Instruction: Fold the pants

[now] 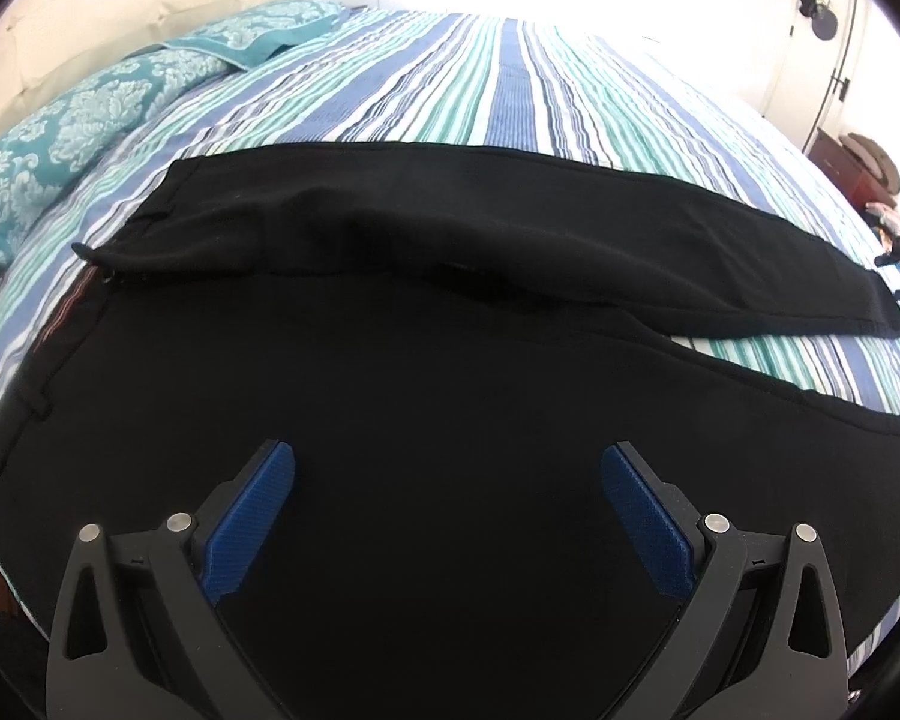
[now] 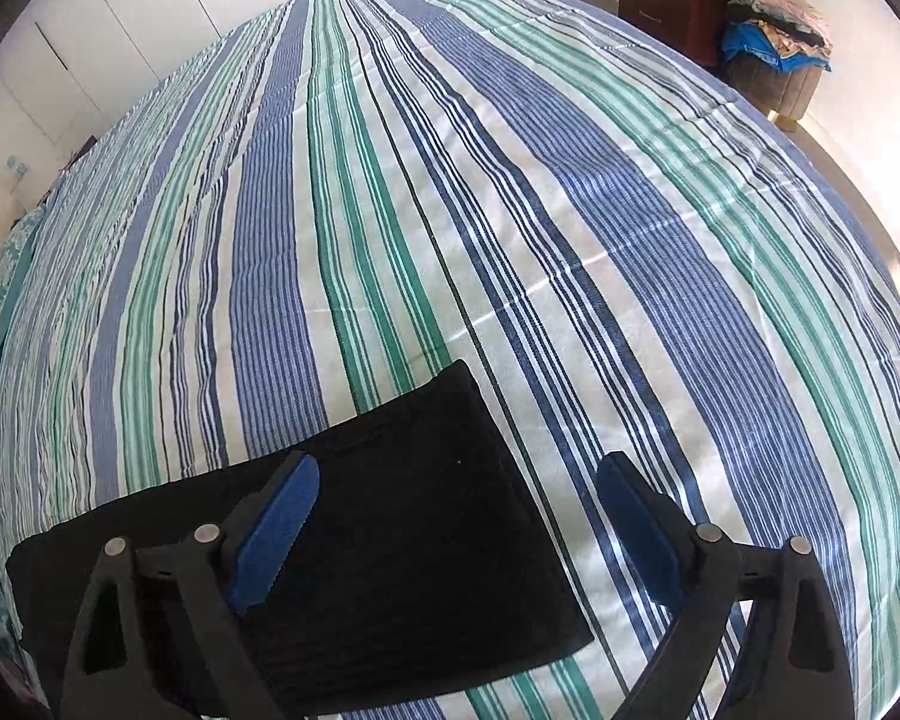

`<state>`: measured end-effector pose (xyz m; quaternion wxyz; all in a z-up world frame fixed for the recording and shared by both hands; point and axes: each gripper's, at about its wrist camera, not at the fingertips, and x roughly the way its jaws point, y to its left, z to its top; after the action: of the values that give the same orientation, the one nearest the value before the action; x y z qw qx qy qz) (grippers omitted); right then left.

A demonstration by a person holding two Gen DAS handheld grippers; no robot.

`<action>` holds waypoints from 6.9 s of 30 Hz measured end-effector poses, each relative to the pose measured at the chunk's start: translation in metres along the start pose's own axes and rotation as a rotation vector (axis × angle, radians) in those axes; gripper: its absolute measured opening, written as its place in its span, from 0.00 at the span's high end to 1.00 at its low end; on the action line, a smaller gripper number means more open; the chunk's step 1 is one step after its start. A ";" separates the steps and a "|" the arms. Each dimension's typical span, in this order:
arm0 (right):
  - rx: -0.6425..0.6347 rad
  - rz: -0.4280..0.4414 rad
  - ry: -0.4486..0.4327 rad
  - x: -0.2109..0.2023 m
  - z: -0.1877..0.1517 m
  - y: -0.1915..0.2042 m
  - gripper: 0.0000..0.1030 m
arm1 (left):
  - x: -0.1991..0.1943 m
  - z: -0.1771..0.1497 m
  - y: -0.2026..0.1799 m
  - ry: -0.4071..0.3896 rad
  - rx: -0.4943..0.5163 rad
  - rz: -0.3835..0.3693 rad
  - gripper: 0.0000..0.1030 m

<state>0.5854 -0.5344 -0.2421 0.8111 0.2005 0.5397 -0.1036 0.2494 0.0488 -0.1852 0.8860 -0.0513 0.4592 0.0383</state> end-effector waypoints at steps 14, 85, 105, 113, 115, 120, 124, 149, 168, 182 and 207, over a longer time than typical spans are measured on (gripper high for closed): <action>-0.332 0.129 -0.178 -0.120 -0.101 0.094 0.91 | -0.011 -0.011 -0.001 -0.021 0.003 0.018 0.01; 0.405 0.705 0.081 -0.119 -0.467 0.110 0.00 | -0.060 -0.035 0.014 0.021 -0.124 -0.118 0.01; 0.589 0.496 -0.153 -0.139 -0.460 0.053 0.00 | -0.054 -0.040 0.017 0.034 -0.104 -0.090 0.01; 0.606 0.445 -0.123 -0.126 -0.458 0.036 0.01 | -0.053 -0.040 0.012 0.032 -0.073 -0.090 0.01; 0.585 0.450 -0.117 -0.124 -0.456 0.039 0.07 | -0.052 -0.040 0.013 0.038 -0.077 -0.090 0.01; 0.560 0.427 -0.077 -0.118 -0.459 0.040 0.23 | -0.052 -0.040 0.014 0.036 -0.091 -0.089 0.01; 0.559 0.413 -0.072 -0.117 -0.461 0.037 0.33 | -0.051 -0.040 0.014 0.041 -0.092 -0.088 0.01; 0.363 0.696 -0.386 -0.228 -0.418 0.015 0.87 | -0.015 0.049 0.020 0.190 -0.141 -0.239 0.01; 0.415 0.881 -0.410 -0.229 -0.405 -0.036 0.88 | 0.147 0.184 -0.025 0.372 -0.401 -0.289 0.31; 0.150 0.330 -0.253 -0.223 -0.376 -0.025 0.40 | 0.101 0.176 -0.016 0.257 -0.377 -0.362 0.97; -0.653 -0.365 -0.291 -0.211 -0.299 0.060 0.95 | 0.022 0.177 0.023 0.132 -0.388 -0.436 0.97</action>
<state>0.2752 -0.3596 -0.1368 0.8683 -0.1838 0.4505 -0.0963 0.4026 0.0947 -0.1029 0.8152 -0.3194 0.4781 -0.0696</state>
